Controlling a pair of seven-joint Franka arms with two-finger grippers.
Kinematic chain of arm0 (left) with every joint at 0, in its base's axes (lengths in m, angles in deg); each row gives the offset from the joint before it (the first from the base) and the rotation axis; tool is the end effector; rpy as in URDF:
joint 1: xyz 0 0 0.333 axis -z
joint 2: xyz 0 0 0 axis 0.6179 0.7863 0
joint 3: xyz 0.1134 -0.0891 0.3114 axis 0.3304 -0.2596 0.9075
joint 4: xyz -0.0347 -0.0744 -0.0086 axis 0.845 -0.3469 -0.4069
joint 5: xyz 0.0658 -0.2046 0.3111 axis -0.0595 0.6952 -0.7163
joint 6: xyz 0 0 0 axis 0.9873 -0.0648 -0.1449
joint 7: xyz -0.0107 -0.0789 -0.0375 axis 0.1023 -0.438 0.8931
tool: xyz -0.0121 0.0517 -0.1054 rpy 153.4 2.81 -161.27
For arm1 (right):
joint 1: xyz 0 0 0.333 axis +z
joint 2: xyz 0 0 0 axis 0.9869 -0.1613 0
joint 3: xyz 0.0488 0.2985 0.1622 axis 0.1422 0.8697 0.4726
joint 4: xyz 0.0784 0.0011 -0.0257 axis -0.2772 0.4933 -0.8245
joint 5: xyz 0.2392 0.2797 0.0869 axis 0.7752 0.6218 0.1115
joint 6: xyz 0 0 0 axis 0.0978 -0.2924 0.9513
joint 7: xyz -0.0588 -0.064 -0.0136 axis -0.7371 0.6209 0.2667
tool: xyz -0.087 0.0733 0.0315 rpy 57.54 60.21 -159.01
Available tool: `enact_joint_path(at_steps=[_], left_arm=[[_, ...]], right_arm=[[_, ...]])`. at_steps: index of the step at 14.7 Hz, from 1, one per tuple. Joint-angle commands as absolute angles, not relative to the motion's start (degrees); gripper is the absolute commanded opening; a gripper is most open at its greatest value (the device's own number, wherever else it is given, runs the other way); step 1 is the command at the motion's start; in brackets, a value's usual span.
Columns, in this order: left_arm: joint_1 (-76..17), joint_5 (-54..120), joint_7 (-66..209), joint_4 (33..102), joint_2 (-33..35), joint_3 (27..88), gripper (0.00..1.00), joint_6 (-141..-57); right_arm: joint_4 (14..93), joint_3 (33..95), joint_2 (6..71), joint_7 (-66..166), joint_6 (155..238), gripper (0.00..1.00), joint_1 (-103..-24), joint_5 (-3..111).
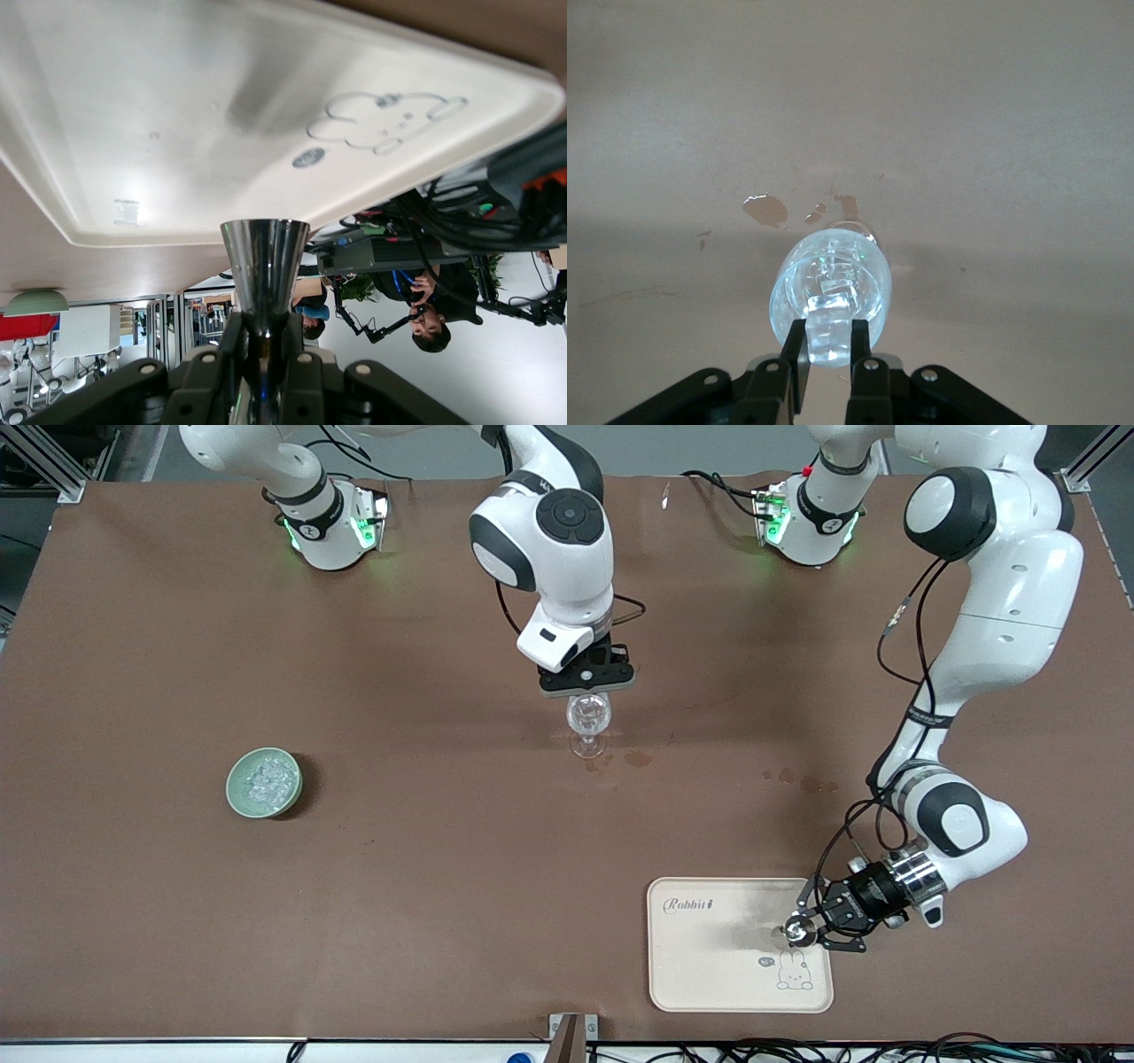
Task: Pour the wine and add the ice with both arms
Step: 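Lower the left gripper's jigger onto the tray while the right gripper drops ice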
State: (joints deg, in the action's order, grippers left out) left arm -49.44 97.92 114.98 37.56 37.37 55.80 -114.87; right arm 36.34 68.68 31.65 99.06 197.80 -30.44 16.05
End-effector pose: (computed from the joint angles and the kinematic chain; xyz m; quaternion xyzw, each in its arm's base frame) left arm 0.7835 -0.0531 0.1711 0.4732 0.6729 -0.2688 0.5010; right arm 0.4628 0.5450 0.4183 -0.9976 -0.0531 -0.0381 0.0241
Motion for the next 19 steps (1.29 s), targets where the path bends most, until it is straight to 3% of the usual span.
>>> enact_joint_path(at_steps=[1, 4, 5, 7, 9, 10, 13, 16, 19], left_arm=[[-49.24, 101.37, 113.48, 35.2, 39.4, 55.61, 0.03, -115.29], [-49.23, 101.82, 113.48, 35.2, 40.89, 55.52, 0.06, -115.29], [-49.23, 102.08, 113.39, 35.29, 41.16, 55.52, 0.06, -115.29], [-49.15, 102.17, 113.39, 35.38, 41.6, 55.52, 0.12, -115.29], [-49.15, 102.17, 113.39, 35.55, 41.6, 55.61, 0.26, -115.2], [-49.06, 102.17, 113.39, 35.64, 41.51, 55.61, 0.39, -115.2], [-49.06, 101.91, 113.39, 36.08, 40.81, 55.61, 1.0, -115.2], [-49.5, 97.89, 114.0, 36.78, 36.88, 56.14, 1.0, -115.03], [-50.9, 78.78, 115.05, 40.64, 28.98, 56.22, 1.0, -112.85]], right_arm=[[35.24, 68.26, 30.77, 99.62, 197.86, 0.09, -29.74, 15.98], [35.24, 68.26, 30.16, 99.36, 197.77, 0.28, -29.74, 15.98], [35.24, 68.26, 30.16, 99.27, 197.77, 0.4, -29.74, 15.89], [35.24, 68.26, 30.16, 99.45, 197.77, 0.75, -29.65, 15.8], [35.24, 68.26, 30.16, 99.71, 197.77, 0.88, -29.56, 15.54], [35.15, 68.09, 30.42, 99.71, 197.68, 0.92, -29.65, 15.36], [35.15, 67.3, 32.69, 99.1, 197.51, 1.0, -32.1, 15.19], [35.76, 66.51, 37.96, 95.68, 196.19, 1.0, -38.85, 15.01], [36.2, 66.42, 41.75, 89.45, 192.59, 1.0, -47.37, 14.75]])
